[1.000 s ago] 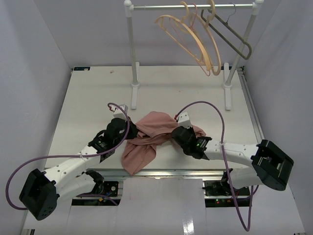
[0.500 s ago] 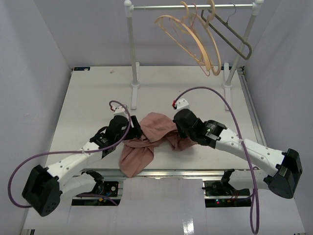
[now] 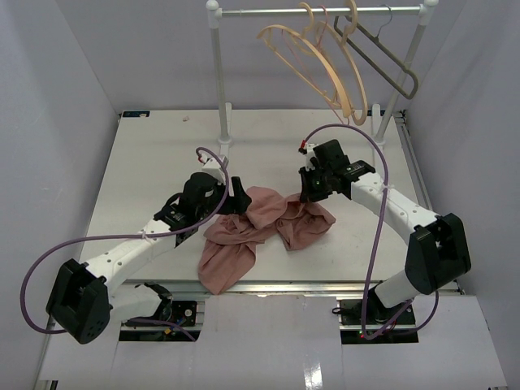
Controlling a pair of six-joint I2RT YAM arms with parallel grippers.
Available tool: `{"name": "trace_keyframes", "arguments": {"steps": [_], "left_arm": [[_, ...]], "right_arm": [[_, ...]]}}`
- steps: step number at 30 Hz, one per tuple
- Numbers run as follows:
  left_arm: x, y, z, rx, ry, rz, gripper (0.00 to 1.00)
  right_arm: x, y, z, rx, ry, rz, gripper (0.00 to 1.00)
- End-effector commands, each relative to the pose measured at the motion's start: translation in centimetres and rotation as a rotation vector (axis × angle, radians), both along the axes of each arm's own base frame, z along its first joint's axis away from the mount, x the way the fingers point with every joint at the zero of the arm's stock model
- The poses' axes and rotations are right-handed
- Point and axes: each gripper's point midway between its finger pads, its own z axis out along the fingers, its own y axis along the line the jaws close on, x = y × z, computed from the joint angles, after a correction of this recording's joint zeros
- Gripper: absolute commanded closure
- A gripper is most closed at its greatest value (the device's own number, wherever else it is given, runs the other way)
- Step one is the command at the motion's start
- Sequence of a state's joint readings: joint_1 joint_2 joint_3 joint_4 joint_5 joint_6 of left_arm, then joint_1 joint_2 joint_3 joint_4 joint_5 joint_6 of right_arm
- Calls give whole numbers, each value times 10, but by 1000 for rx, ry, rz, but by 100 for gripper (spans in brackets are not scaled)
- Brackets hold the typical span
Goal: Place the t-shirt on the hanger
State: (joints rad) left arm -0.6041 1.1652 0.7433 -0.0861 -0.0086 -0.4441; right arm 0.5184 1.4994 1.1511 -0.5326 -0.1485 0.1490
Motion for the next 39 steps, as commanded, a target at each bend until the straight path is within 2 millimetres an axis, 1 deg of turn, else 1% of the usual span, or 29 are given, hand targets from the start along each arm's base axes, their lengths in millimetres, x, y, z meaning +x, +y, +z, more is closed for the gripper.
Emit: {"name": "trace_keyframes", "arguments": {"steps": [1, 4, 7, 10, 12, 16, 18, 19, 21, 25, 27, 29, 30, 31, 33, 37, 39], "left_arm": [[7, -16, 46, -38, -131, -94, 16], [9, -13, 51, -35, -123, -70, 17], [4, -19, 56, -50, -125, -109, 18], [-10, -39, 58, -58, -127, -226, 19], [-14, -49, 57, -42, -137, -289, 20], [-14, -63, 33, 17, -104, -345, 20], [-16, -72, 24, 39, -91, -374, 20], [-15, -76, 24, 58, -105, -383, 20], [-17, -85, 15, 117, -111, -392, 20], [-16, -100, 8, 243, -127, -377, 22], [-13, -101, 9, 313, -159, -319, 24], [-11, -98, 11, 344, -178, -274, 27], [-11, -97, 12, 353, -186, -258, 28], [-11, -95, 15, 366, -199, -233, 32], [-16, -97, 21, 367, -220, -226, 46], [-35, -103, 20, 372, -230, -276, 58], [-41, -102, 14, 389, -217, -281, 62]], "right_arm": [[12, 21, 10, 126, -28, 26, 92], [27, 13, -5, 124, 9, -41, 92], [39, 5, -16, 112, 22, -96, 92], [49, -2, -27, 122, 37, -142, 92], [55, -8, -33, 125, 43, -175, 92], [60, -17, -42, 144, 62, -222, 92], [61, -20, -46, 150, 65, -235, 92], [61, -21, -47, 152, 66, -237, 92], [60, -22, -50, 150, 69, -241, 92], [61, -22, -49, 158, 62, -240, 92], [61, -22, -47, 164, 56, -240, 92], [60, -22, -47, 165, 55, -237, 92], [60, -22, -46, 164, 53, -237, 92], [60, -23, -45, 165, 50, -238, 92], [60, -23, -44, 167, 47, -238, 92], [60, -22, -42, 171, 42, -236, 92], [60, -23, -41, 171, 41, -235, 92]]}}
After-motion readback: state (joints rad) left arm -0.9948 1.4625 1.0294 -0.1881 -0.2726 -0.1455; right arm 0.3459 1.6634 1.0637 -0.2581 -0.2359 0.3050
